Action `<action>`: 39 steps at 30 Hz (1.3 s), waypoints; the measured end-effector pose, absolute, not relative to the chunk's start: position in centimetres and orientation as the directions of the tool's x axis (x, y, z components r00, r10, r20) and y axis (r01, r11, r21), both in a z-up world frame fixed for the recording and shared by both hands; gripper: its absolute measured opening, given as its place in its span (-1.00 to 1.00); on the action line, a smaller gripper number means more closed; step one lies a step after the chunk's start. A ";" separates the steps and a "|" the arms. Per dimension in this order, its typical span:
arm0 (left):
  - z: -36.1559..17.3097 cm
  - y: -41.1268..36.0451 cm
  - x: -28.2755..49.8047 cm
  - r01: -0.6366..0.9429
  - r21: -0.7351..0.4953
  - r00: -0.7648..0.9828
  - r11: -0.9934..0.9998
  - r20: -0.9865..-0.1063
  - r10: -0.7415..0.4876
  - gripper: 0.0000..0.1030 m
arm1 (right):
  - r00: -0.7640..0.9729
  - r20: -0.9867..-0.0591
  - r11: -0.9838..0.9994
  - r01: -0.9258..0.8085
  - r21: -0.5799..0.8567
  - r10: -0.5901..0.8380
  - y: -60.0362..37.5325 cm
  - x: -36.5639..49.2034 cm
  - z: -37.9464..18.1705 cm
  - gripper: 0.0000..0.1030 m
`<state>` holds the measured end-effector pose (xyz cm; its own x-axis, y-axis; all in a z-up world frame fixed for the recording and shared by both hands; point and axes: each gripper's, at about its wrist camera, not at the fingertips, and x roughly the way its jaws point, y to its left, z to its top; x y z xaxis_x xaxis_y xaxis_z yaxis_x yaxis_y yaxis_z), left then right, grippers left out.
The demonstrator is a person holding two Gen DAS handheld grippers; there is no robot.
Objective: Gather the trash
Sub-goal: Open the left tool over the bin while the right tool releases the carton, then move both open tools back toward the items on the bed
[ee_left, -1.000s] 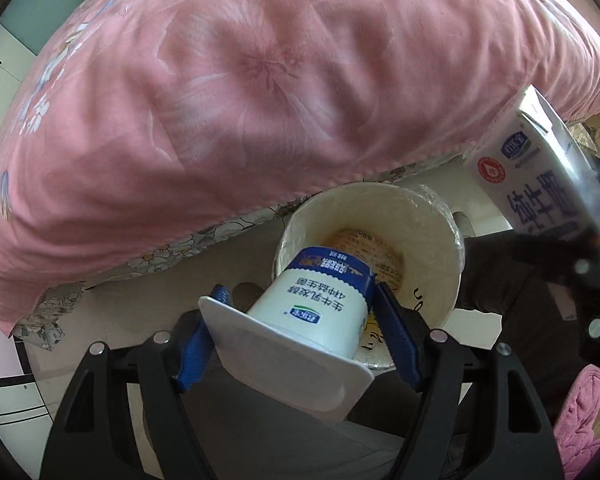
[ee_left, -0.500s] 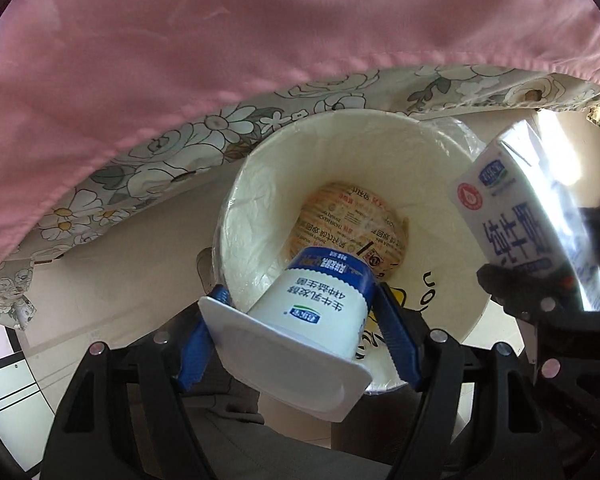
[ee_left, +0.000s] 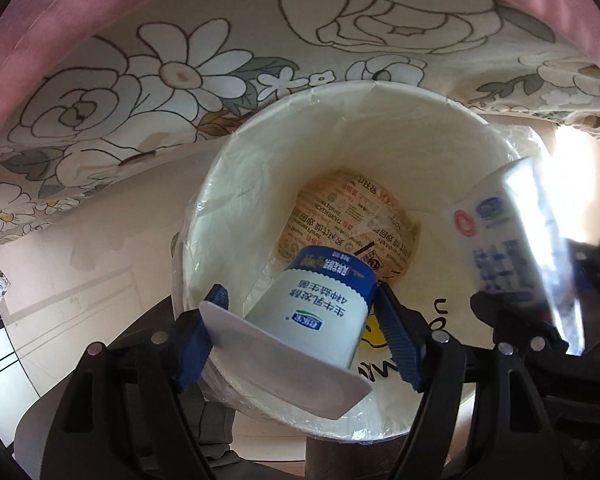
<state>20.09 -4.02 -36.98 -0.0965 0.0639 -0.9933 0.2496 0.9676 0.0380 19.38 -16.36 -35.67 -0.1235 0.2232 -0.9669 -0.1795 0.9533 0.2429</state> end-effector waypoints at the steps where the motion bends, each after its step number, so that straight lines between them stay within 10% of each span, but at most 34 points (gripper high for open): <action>1: -37.0 -3.9 20.3 0.244 0.038 -0.101 0.969 -0.993 0.064 0.51 | -0.121 -0.967 0.955 -0.173 0.241 0.223 -16.5 19.5 -35.7 -0.03; 23: -33.8 -2.9 18.3 0.233 0.027 -0.055 0.972 -0.998 0.041 0.61 | -0.050 -0.965 0.949 -0.174 0.262 0.257 -19.1 16.8 -30.9 0.01; 39: -13.8 -1.6 19.9 0.222 -0.009 0.283 0.975 -0.956 -0.073 0.61 | 0.276 -0.921 0.946 -0.248 0.208 0.275 -21.5 18.0 -11.8 0.01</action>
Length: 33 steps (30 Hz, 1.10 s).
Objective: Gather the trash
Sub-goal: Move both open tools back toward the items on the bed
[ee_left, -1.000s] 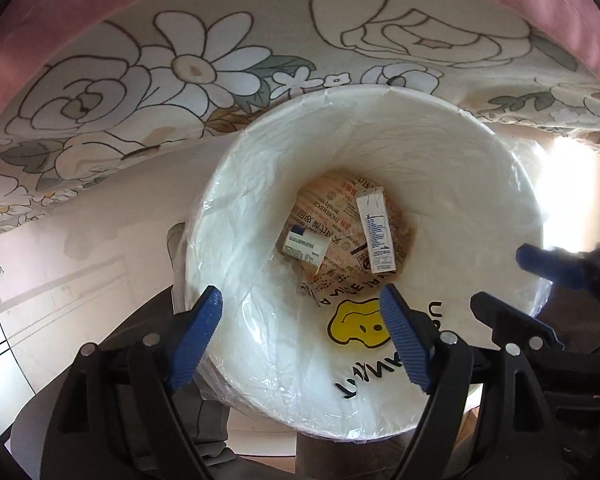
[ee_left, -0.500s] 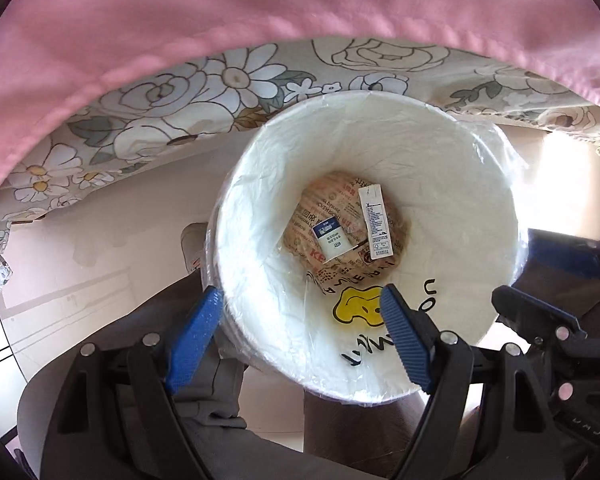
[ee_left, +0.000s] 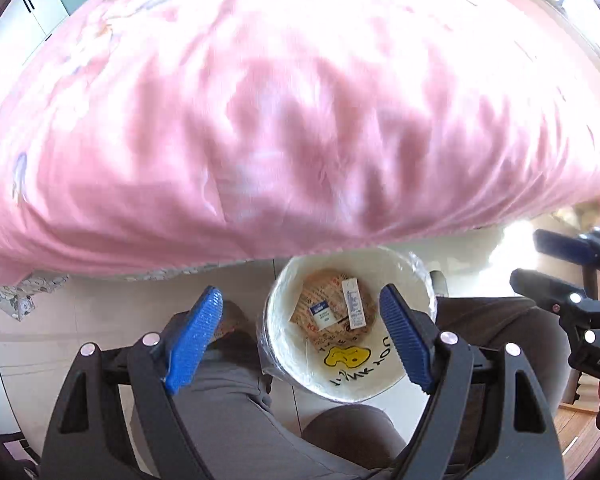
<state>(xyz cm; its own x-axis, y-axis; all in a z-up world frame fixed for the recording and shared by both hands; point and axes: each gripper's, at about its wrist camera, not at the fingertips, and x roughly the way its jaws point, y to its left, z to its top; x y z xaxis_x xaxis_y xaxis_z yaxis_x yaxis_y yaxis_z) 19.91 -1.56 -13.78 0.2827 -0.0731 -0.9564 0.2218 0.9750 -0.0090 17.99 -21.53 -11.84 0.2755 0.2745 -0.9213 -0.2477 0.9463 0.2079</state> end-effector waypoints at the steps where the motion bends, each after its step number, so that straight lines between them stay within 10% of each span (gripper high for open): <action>1: -12.4 -1.7 20.4 0.222 -0.009 0.308 0.975 -0.948 -0.079 0.61 | 0.302 -0.915 0.948 -0.252 0.194 0.268 -21.7 18.5 -10.3 0.01; 17: 2.9 -4.0 28.5 0.212 -0.002 0.549 0.977 -0.827 -0.121 0.61 | 0.596 -0.774 0.951 -0.308 0.026 0.214 -22.4 26.8 8.5 0.08; 33: 2.6 -7.2 39.1 0.170 0.060 0.525 0.984 -0.850 -0.039 0.61 | 0.607 -0.780 0.954 -0.297 -0.043 0.153 -22.7 39.5 11.7 0.08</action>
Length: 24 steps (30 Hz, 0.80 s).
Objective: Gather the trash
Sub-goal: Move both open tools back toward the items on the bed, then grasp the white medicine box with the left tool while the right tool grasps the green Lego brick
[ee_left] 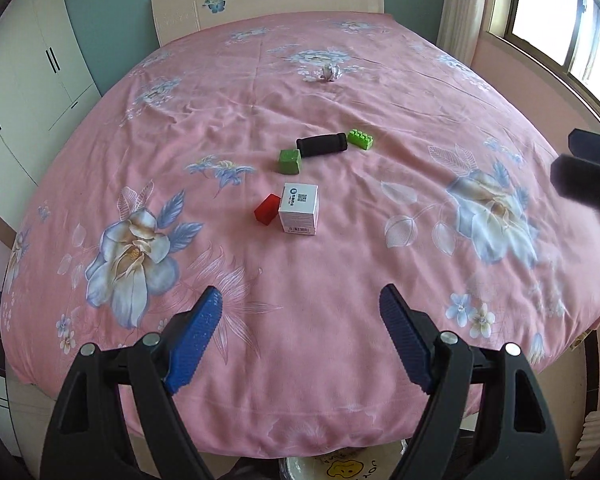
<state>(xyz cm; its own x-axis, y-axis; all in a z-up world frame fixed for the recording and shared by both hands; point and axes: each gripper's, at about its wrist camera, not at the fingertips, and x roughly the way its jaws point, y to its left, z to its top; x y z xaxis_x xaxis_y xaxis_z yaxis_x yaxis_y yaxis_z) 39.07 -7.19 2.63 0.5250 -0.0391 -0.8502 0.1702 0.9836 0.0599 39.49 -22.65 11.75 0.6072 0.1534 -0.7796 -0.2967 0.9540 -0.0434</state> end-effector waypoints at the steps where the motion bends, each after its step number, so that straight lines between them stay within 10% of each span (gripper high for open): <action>1: 2.4 -7.3 39.9 0.165 0.058 0.522 0.985 -0.852 -0.037 0.61 | 0.603 -0.784 0.957 -0.287 -0.042 0.147 -22.9 40.6 11.5 0.08; 24: -8.2 -7.9 55.2 0.131 0.003 0.406 0.991 -0.913 -0.050 0.65 | 0.397 -0.918 0.946 -0.307 -0.103 0.029 -24.4 66.9 -6.1 0.08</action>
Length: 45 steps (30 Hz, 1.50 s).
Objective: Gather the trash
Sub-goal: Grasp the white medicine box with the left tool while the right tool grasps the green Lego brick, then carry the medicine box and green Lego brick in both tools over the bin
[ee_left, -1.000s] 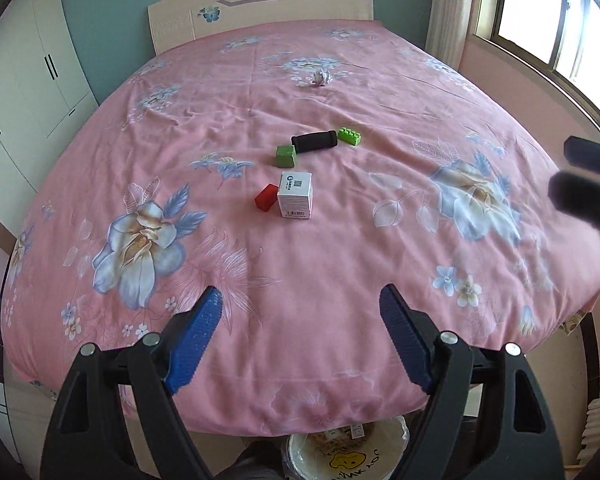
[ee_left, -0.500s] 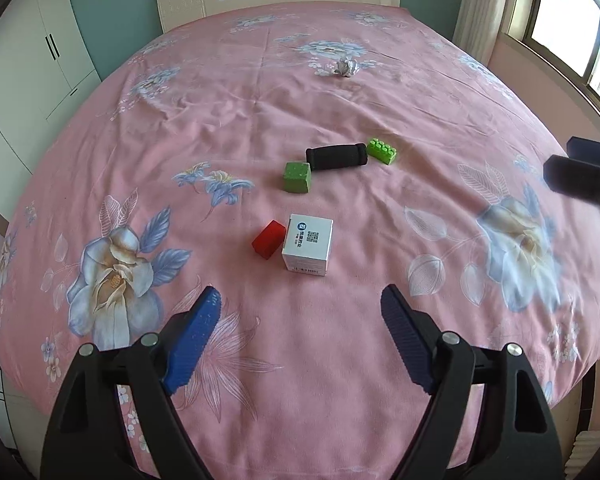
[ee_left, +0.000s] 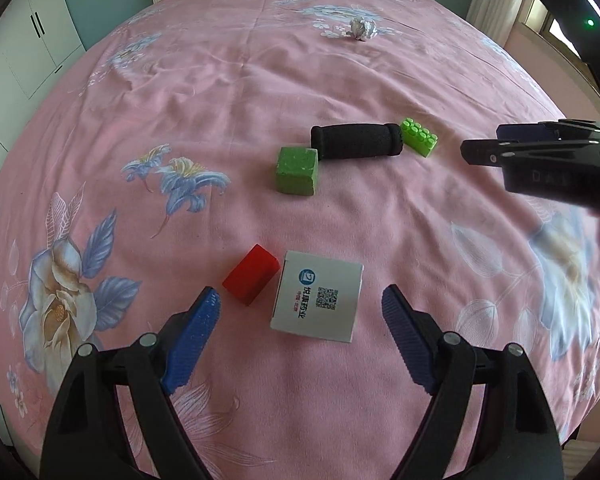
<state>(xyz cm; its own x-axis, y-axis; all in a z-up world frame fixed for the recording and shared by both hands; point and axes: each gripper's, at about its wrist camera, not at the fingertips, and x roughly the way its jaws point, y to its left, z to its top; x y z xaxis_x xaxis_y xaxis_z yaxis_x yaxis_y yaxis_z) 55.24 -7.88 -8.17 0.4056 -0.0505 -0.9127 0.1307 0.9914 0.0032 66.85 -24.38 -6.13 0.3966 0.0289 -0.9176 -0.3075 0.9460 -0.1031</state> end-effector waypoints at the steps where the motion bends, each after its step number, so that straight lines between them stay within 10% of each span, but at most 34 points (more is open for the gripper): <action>1: -8.4 -8.0 55.5 0.135 0.006 0.406 0.991 -0.912 -0.050 0.65 | 0.394 -0.919 0.941 -0.314 -0.123 0.011 -24.3 67.6 -7.1 0.08; 11: -11.0 -8.5 57.4 0.143 -0.002 0.360 0.990 -0.931 -0.054 0.21 | 0.349 -0.937 0.933 -0.340 -0.120 0.007 -23.2 73.5 -13.2 0.06; 14: -11.5 -8.9 57.4 0.156 0.010 0.359 0.988 -0.932 -0.047 -0.12 | 0.348 -0.936 0.930 -0.359 -0.086 0.048 -22.9 73.8 -13.4 -0.23; 16: -11.6 -9.1 57.3 0.163 0.008 0.359 0.987 -0.932 -0.052 -0.12 | 0.336 -0.939 0.928 -0.368 -0.054 0.079 -22.8 73.7 -13.4 -0.56; 28: -8.4 -9.0 54.9 0.159 0.014 0.392 0.987 -0.918 -0.050 -0.13 | 0.371 -0.927 0.937 -0.339 -0.077 0.058 -23.6 68.1 -10.1 -0.56; 45: 10.4 -6.8 45.9 0.106 0.099 0.646 0.989 -0.763 0.007 -0.13 | 0.590 -0.805 0.937 -0.313 -0.154 0.064 -23.1 51.6 10.4 -0.56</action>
<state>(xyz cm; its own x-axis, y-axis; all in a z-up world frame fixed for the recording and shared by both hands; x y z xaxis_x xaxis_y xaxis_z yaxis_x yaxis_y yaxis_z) 45.90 -6.78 10.41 0.6465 0.0066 -0.7629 0.1064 0.9894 0.0987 51.65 -23.14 10.41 0.5904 0.0643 -0.8046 -0.3125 0.9373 -0.1545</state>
